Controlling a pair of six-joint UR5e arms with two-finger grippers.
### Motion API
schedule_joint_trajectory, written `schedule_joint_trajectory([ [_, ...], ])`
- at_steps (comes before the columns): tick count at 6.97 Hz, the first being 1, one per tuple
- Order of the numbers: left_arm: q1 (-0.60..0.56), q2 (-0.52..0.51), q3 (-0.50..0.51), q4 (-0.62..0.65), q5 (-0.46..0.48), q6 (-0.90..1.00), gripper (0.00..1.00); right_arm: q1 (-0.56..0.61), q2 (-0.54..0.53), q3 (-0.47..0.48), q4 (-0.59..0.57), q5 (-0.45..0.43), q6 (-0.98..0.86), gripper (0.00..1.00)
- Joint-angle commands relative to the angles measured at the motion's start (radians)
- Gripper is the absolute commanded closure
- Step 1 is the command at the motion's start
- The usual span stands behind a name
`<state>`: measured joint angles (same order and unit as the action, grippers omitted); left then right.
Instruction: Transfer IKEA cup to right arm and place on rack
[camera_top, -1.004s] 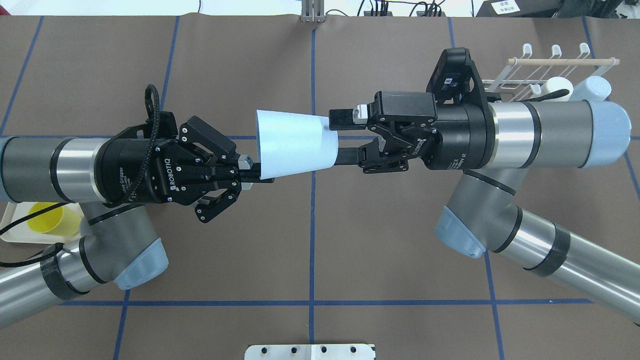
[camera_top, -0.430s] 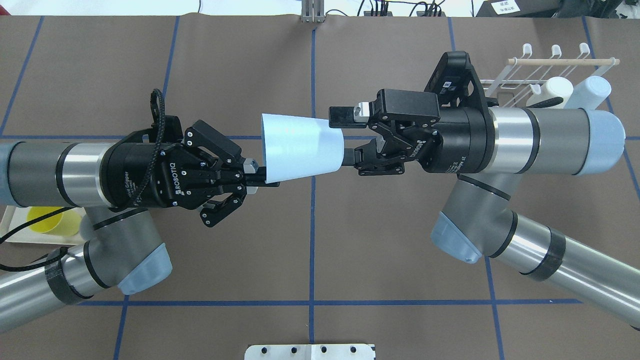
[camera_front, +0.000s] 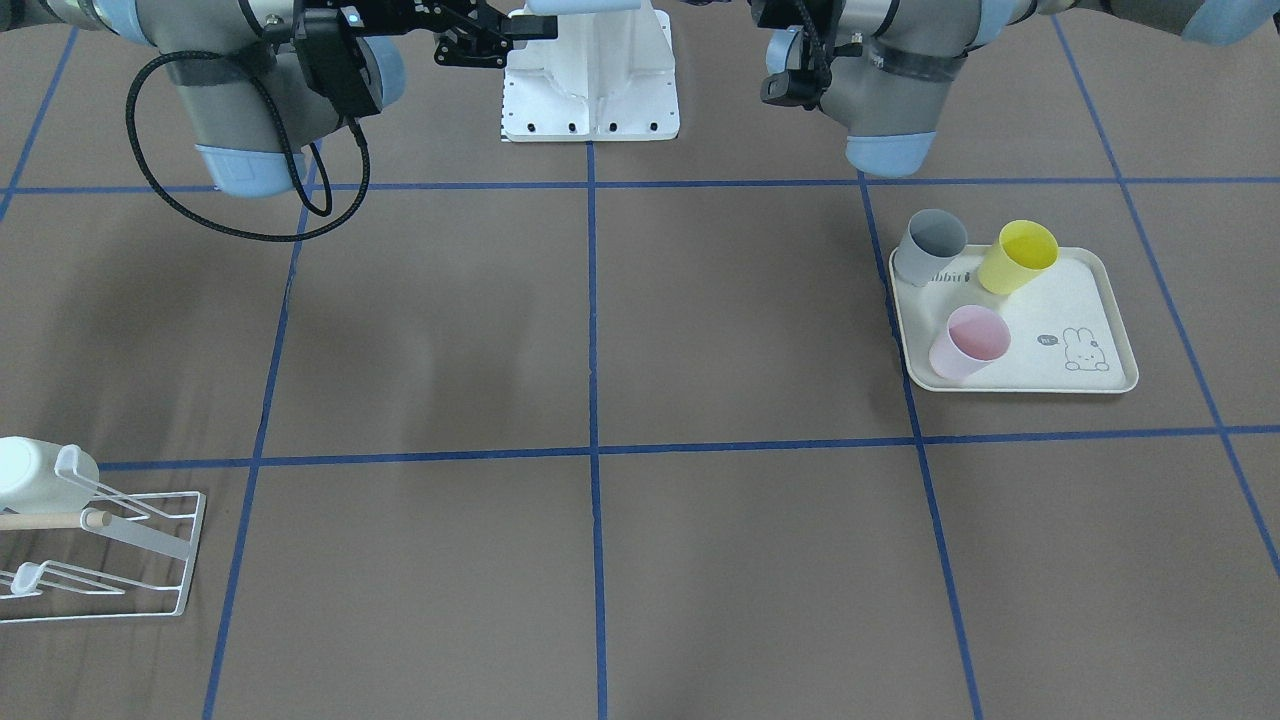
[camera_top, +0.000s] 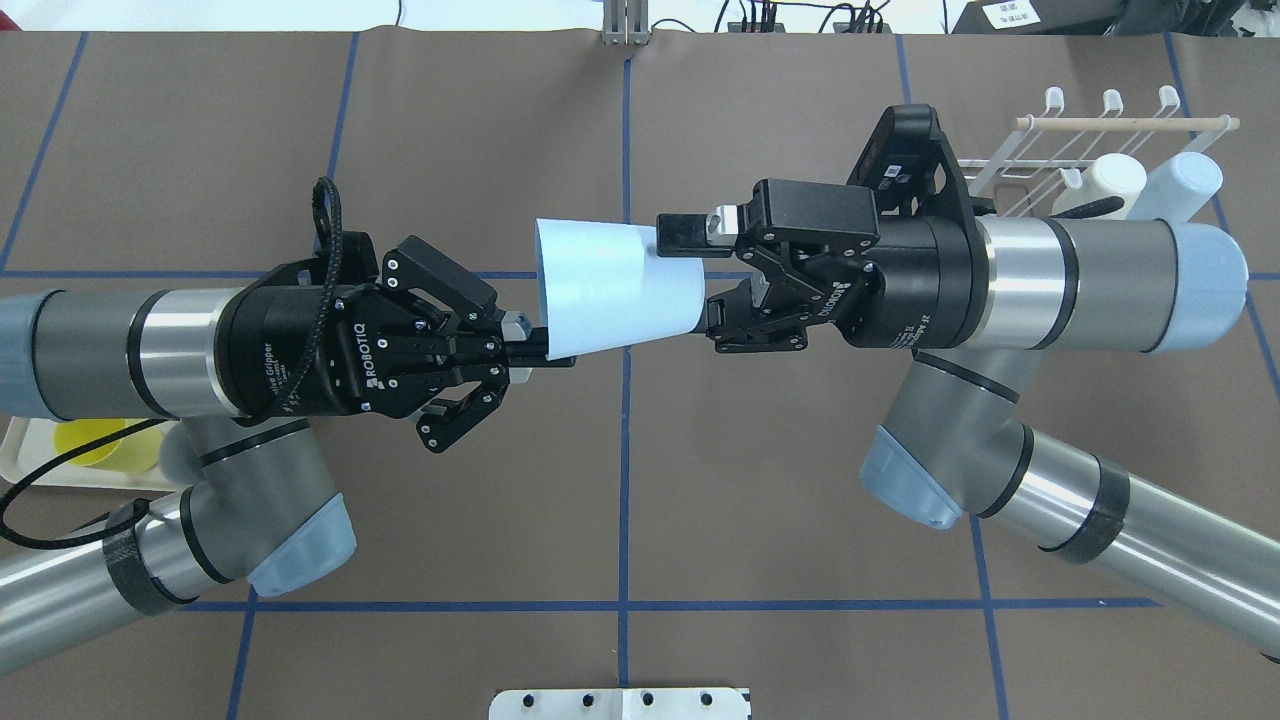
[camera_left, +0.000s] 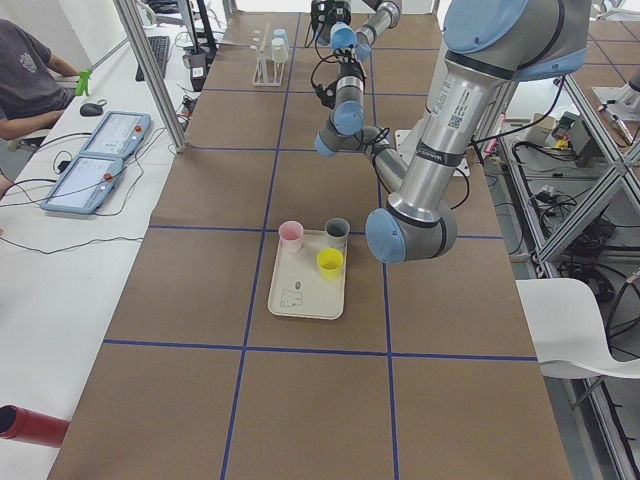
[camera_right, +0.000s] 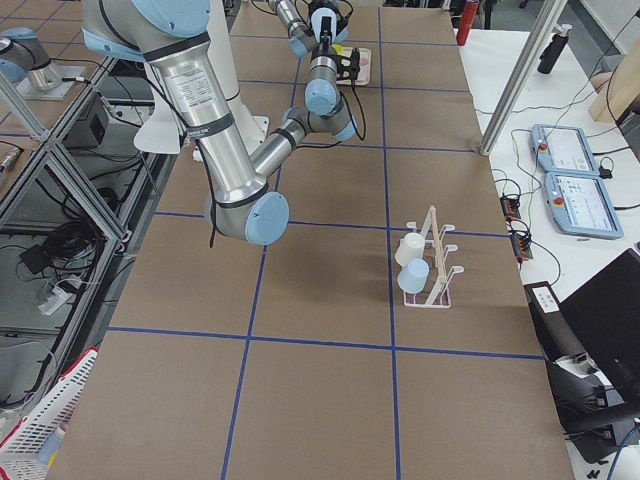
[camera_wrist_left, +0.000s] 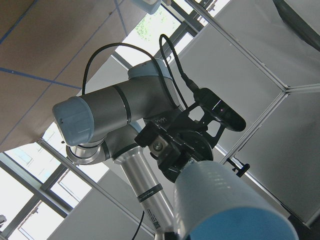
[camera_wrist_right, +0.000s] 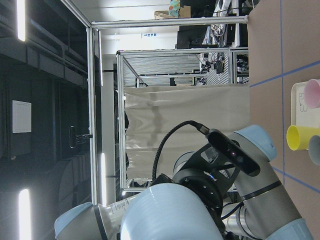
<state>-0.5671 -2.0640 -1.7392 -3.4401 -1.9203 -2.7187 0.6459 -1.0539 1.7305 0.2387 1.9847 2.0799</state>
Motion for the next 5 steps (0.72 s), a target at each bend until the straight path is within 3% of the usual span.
schedule_joint_trajectory([
  [1,0.001,-0.001,0.003,-0.001,0.001,0.001,1.00,0.000,0.000,0.001,0.004,-0.001,0.000,0.09],
  [4,0.007,-0.002,0.007,-0.002,0.001,0.004,1.00,0.001,-0.001,-0.003,0.034,-0.009,0.000,0.55],
  [5,0.007,-0.001,0.009,-0.001,0.001,0.007,0.77,0.001,-0.001,-0.003,0.034,-0.009,0.000,0.60],
])
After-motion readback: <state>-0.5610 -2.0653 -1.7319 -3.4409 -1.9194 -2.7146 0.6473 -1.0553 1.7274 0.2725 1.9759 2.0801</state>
